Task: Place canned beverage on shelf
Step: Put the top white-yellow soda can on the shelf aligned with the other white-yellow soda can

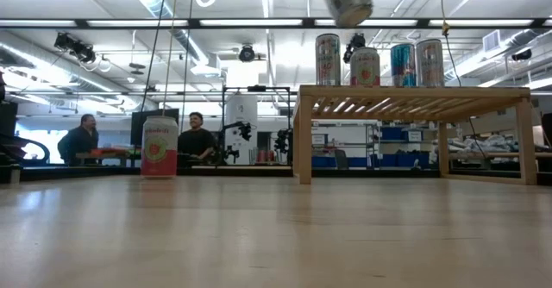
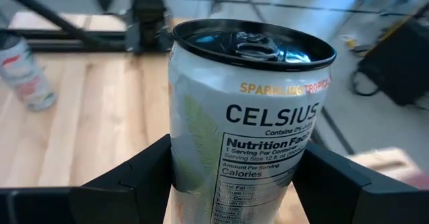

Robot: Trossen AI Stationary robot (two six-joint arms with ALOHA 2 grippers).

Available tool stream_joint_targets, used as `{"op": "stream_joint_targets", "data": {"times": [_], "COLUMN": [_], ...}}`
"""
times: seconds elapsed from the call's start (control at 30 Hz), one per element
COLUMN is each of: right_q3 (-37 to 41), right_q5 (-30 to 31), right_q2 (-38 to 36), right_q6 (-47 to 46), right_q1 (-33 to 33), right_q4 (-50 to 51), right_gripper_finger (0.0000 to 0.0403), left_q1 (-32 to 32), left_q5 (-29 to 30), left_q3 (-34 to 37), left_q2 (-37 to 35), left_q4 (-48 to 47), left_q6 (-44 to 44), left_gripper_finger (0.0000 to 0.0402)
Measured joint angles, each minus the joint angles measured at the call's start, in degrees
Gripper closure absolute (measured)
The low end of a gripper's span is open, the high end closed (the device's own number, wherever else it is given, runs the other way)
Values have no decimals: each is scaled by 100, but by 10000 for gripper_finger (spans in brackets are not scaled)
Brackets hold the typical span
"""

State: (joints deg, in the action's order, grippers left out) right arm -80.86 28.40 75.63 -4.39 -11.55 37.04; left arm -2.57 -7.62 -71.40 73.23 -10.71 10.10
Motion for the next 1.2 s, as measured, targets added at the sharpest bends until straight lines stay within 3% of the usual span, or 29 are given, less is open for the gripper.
{"op": "stream_joint_targets", "data": {"times": [0.2,0.67,1.2], "right_q3": [-2,76,1990], "right_q5": [571,1011,965], "right_q2": [-736,-2096,-4210], "right_q6": [-187,-269,-626], "right_q1": [7,289,654], "right_q4": [546,1212,1108], "right_gripper_finger": [137,137,137], "left_q1": [105,413,414], "left_q5": [-51,-88,-85], "left_q3": [-2,-2,-2], "left_q2": [0,0,0], "left_q4": [-139,-384,-462], "left_q6": [-333,-340,-340], "left_gripper_finger": [102,102,102]}}
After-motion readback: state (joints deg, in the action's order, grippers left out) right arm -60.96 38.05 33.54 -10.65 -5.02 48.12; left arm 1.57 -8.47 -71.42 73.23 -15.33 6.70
